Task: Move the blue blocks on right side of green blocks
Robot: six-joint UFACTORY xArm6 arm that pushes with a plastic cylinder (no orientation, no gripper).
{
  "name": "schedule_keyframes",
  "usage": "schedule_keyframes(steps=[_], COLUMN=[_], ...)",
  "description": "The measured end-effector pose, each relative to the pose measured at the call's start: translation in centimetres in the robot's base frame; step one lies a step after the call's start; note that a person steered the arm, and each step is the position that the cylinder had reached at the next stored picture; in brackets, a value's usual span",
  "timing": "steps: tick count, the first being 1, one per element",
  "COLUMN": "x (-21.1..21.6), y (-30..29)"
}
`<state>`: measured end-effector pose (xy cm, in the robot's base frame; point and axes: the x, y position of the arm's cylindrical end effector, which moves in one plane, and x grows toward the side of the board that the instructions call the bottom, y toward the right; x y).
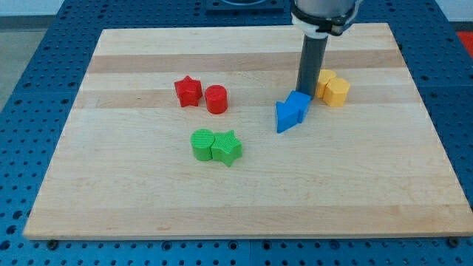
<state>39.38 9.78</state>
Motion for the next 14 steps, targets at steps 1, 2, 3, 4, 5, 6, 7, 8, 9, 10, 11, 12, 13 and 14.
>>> schedule_keyframes(steps=[1, 2, 3, 4, 5, 6, 7, 8, 9, 10, 11, 12, 13, 14], x=[2.2, 4.4, 5.9, 7.0, 7.9, 8.7, 9.5, 10.3, 13.2, 15.4, 15.1, 14.8, 14.6, 13.4], y=[-0.7, -1.3, -1.8, -1.9, -1.9, -1.9, -1.9, -1.4, -0.9, -2.1, -5.0, -5.9, -4.6, -4.6])
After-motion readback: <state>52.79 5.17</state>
